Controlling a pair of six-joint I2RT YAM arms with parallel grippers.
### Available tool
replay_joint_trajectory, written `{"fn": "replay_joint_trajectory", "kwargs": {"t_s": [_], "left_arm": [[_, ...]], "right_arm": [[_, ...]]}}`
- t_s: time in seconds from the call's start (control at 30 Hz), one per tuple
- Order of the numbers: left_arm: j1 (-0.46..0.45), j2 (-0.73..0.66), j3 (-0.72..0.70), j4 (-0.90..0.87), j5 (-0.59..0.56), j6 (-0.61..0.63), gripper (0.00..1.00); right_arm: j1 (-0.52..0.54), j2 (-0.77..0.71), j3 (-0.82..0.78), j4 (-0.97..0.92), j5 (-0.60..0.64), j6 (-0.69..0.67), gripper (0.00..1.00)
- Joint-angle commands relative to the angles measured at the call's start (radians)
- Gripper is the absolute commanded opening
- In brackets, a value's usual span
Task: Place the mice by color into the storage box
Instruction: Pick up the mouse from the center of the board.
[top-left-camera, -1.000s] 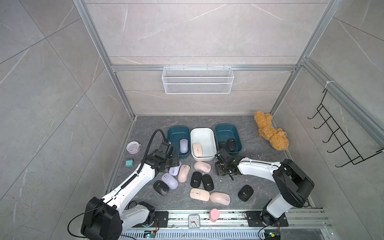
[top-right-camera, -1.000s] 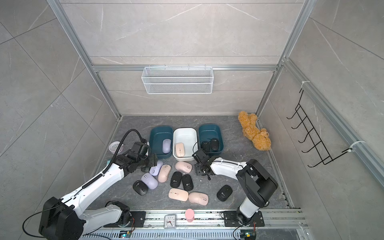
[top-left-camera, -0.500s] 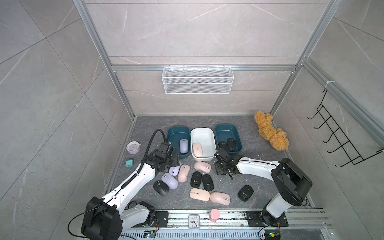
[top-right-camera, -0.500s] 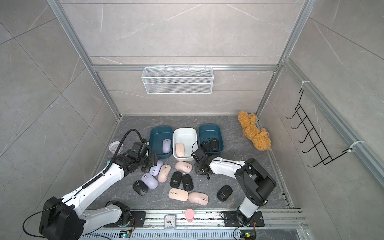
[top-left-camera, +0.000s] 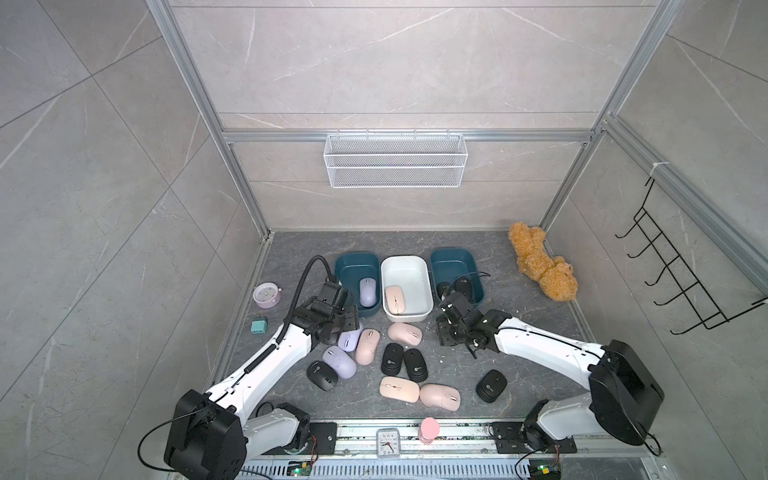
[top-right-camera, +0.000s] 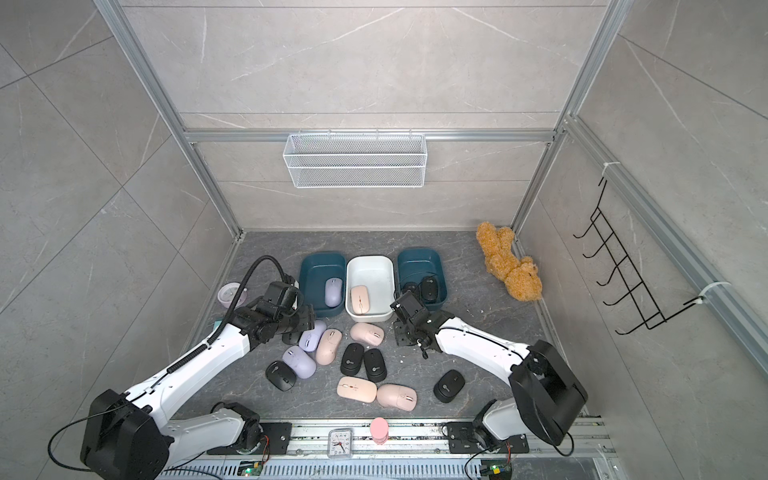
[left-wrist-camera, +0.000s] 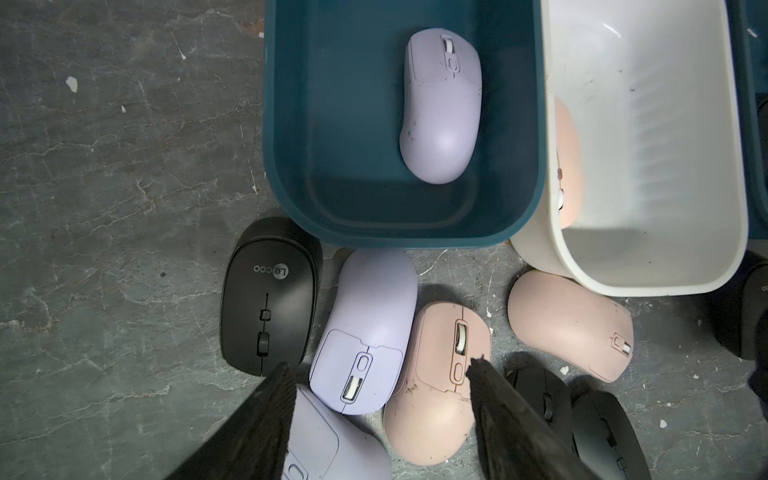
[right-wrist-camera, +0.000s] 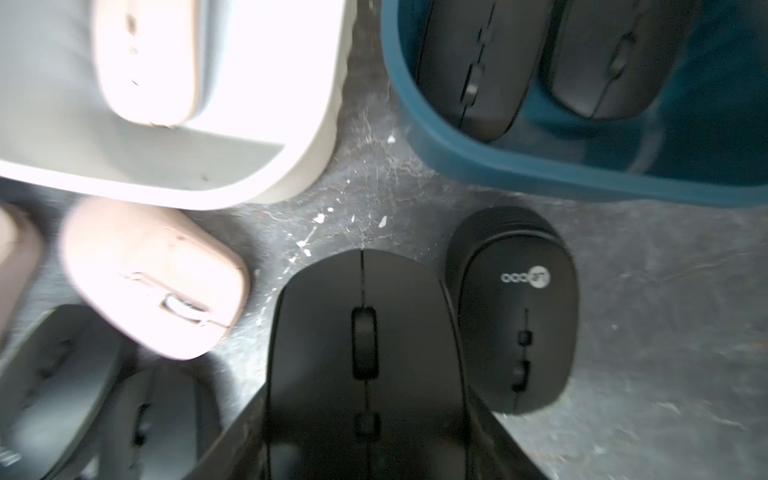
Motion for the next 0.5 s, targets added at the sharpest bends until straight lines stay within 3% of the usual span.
{"fn": "replay_joint_trajectory", "kwargs": {"t_s": [0.0,0.27,0.47], "left_arm": [[-0.004,0.010,0.047,0.043,0.024,-0.011,0.69],[-0.004,-0.001,0.145,-0.044,0.049,-0.059,0.69],[-0.003,0.028,0.227,-0.083,0.036,-0.055,0.69]], "right_arm": [[0.005,-0.061,0.068,-0.086,-0.007,0.008,0.53],[0.004,-0.113,0.228,-0.195,0.045,0.001,0.53],[0.000,-0.055,0.368,-0.243,0.095,-0.060,0.53]]}}
